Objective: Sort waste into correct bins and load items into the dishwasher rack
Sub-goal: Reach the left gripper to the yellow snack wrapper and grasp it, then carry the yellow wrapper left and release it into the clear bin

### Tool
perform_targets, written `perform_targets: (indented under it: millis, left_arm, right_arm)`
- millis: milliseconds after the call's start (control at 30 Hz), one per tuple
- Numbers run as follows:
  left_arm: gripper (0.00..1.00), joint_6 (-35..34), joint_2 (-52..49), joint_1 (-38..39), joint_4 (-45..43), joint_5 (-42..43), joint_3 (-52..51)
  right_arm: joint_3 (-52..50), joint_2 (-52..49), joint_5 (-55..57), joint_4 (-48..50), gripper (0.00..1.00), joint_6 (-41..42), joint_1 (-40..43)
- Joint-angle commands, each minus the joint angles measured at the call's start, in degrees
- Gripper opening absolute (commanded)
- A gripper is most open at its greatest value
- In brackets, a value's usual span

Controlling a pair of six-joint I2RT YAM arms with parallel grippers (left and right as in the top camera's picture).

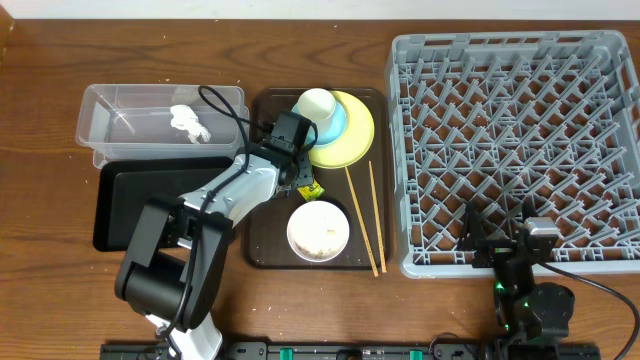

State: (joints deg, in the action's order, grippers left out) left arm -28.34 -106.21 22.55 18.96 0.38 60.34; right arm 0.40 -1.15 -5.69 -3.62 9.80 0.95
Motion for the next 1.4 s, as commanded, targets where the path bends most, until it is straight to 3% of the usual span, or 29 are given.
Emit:
perform_targets:
  millis: [0,133,467,600,733,1133,1167,1267,1333,1367]
  left_arm:
    - [0.19,-0.1,-1.7,-0.1,0.4,0.0,-0.8]
    - [0.06,0.2,1.4,-0.1,1.6,0.0,-0.7]
    - [0.06,0.4,19.1,-4.7,2.8,-0.4,-0.3]
    - [0.06,0.4,23.8,-9.2,2.1,-7.2,-0.3]
    - [0.06,0.4,23.3,-13.9,0.1,-13.1,-0.3]
    - [0.07,1.1,12.5,-21.4,-11.5,-13.3,-0.3]
    - [0.08,2.0,12.0,-21.7,-12.6,-13.4,-0.3]
    - [0.31,3.5,11.3,-22.7,-14.6,-13.4,-0.3]
    - [0.35,4.2,11.3,-23.5,-15.3,-13.4,-0.3]
    - [0.41,4.3,11.3,-23.7,-15.5,-13.4,-0.3]
  right_arm:
    - [-0.1,0.0,0.1,-0.2,0.99,-0.9,0.6]
    - [-0.1,0.0,0.1,-0.2,0.99,-0.9,0.6]
    - [-0.1,0.0,0.1,-0.2,0.99,-0.9,0.6]
    - [-0.1,0.0,0.1,-0.2,0.99,-0.9,0.6]
    - [-0.1,0.0,0.1,-0.2,0.99,-0.9,0.6]
    - [-0.1,0.0,0.1,-0.2,0.99,-0.9,0.6]
    - [-0.1,0.0,0.1,-0.2,0.99,-0.9,0.6]
    - [-0.1,0.0,0.1,-0.2,0.99,-0.9,0.6]
    - [-0.1,0.0,0.1,-0.2,0.99,-0.9,0.6]
    - [-0.1,0.0,0.1,-0.2,0.99,-0.9,0.6]
